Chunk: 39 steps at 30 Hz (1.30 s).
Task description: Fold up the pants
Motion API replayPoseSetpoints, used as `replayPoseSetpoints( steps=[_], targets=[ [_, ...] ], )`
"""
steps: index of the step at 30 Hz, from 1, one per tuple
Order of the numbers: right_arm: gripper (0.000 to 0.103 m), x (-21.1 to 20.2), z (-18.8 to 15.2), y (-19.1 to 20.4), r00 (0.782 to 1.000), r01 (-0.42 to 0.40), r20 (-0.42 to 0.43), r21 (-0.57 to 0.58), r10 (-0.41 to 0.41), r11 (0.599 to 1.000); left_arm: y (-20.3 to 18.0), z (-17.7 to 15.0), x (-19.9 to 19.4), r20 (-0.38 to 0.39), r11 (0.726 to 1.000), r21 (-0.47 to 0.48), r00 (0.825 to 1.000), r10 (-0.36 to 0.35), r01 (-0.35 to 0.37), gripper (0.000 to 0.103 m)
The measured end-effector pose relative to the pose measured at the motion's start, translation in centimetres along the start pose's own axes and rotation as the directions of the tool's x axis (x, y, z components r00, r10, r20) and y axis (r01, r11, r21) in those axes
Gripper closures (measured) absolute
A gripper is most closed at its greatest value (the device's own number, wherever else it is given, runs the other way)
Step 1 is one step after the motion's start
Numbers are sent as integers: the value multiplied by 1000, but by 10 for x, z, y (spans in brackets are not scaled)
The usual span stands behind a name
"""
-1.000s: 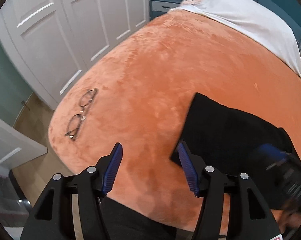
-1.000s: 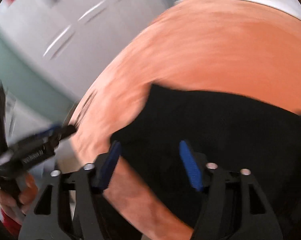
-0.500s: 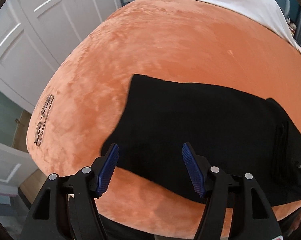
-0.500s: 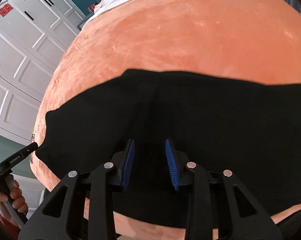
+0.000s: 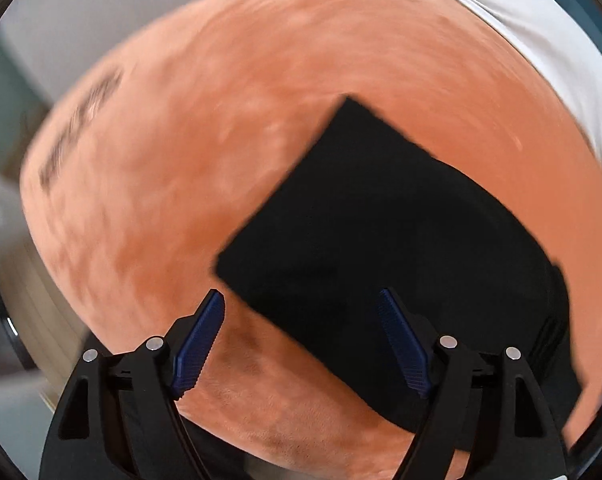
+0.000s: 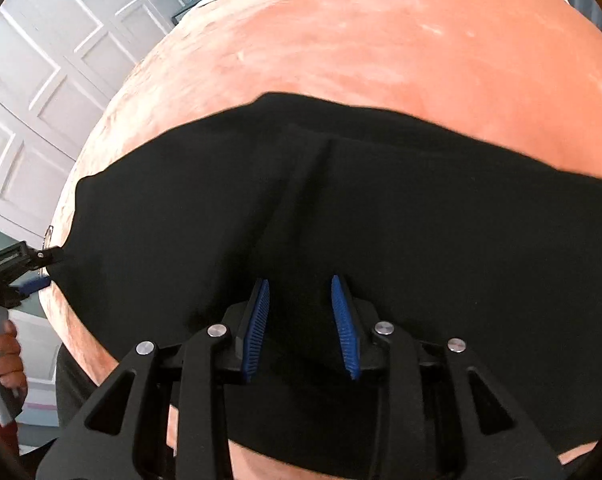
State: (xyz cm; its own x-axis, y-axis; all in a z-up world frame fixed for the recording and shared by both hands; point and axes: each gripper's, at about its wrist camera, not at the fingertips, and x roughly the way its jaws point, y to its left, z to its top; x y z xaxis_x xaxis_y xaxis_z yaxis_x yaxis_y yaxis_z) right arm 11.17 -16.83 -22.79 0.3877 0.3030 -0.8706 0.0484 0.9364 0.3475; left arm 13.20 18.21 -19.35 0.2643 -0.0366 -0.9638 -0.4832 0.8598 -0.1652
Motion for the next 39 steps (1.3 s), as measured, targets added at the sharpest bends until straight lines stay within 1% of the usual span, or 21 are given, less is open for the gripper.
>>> replayPoseSetpoints(
  steps=[4,6,8,10,11,12,14,17,20,22,24,26,28,30,31,32,34,35,36,38,39],
  targets=[
    [68,-10,-4,-11,994,-105,21,116,103,988,21,4,31,-68,994,-111,997,-35,27,22],
    [68,-14,-7,-9,996,-92,31,104,89,990,14,6,35,-46,994,-111,999,-24,19,10],
    [68,-21,-6,-10,997,-70,48,85,66,994,1,7,40,-38,997,-72,999,19,-22,10],
    [68,-32,-5,-14,995,-72,72,101,65,992,-17,7,36,3,999,2,999,47,-47,28],
    [68,-39,-7,-17,995,-76,79,113,67,991,-27,5,30,20,999,37,999,31,-32,54],
    [68,-44,-7,-22,994,-76,90,127,65,989,-34,4,27,15,998,62,1000,-9,8,88],
    [61,-57,-7,-39,991,-71,121,157,52,985,-51,1,14,42,995,103,999,2,-6,89],
    [60,-76,-10,-63,987,-65,158,201,33,977,-84,-13,-23,117,983,182,992,-54,32,90],
    [60,-93,-16,-89,983,-68,182,247,23,967,-132,-39,-66,150,945,305,974,-170,118,90],
    [60,-97,-20,-102,983,-60,181,277,9,959,-175,-67,-86,127,891,415,958,-256,183,89],
    [59,-95,-24,-115,985,-71,171,314,17,947,-213,-100,-87,88,828,528,957,-277,191,82],
    [59,-91,-27,-125,988,-90,151,349,39,933,-239,-126,-68,59,790,593,971,-234,154,79],
    [59,-89,-28,-123,988,-106,146,346,58,932,-249,-139,-42,-8,786,603,986,-165,136,79],
    [59,-88,-24,-118,986,-118,146,315,74,942,-245,-140,-30,-79,803,570,984,-158,175,79],
    [52,-86,-19,-115,985,-134,149,300,92,945,-243,-141,-29,-95,803,567,983,-159,185,79],
    [44,-82,-16,-111,982,-150,151,297,109,943,-239,-144,-33,-87,803,569,984,-155,177,77],
    [40,-76,-5,-108,971,-220,160,314,177,924,-230,-150,-46,-52,791,588,984,-168,166,74],
    [38,-69,0,-103,962,-261,162,326,218,909,-228,-155,-50,-38,786,599,986,-164,154,64],
    [38,-64,4,-102,950,-307,166,337,265,890,-223,-151,-50,-30,780,610,988,-153,140,42],
    [33,-53,13,-95,912,-409,176,367,370,835,-219,-153,-47,-40,774,616,987,-159,150,9],
    [33,-50,13,-92,903,-429,176,378,392,820,-220,-157,-42,-42,771,621,988,-147,141,11]
  ],
)
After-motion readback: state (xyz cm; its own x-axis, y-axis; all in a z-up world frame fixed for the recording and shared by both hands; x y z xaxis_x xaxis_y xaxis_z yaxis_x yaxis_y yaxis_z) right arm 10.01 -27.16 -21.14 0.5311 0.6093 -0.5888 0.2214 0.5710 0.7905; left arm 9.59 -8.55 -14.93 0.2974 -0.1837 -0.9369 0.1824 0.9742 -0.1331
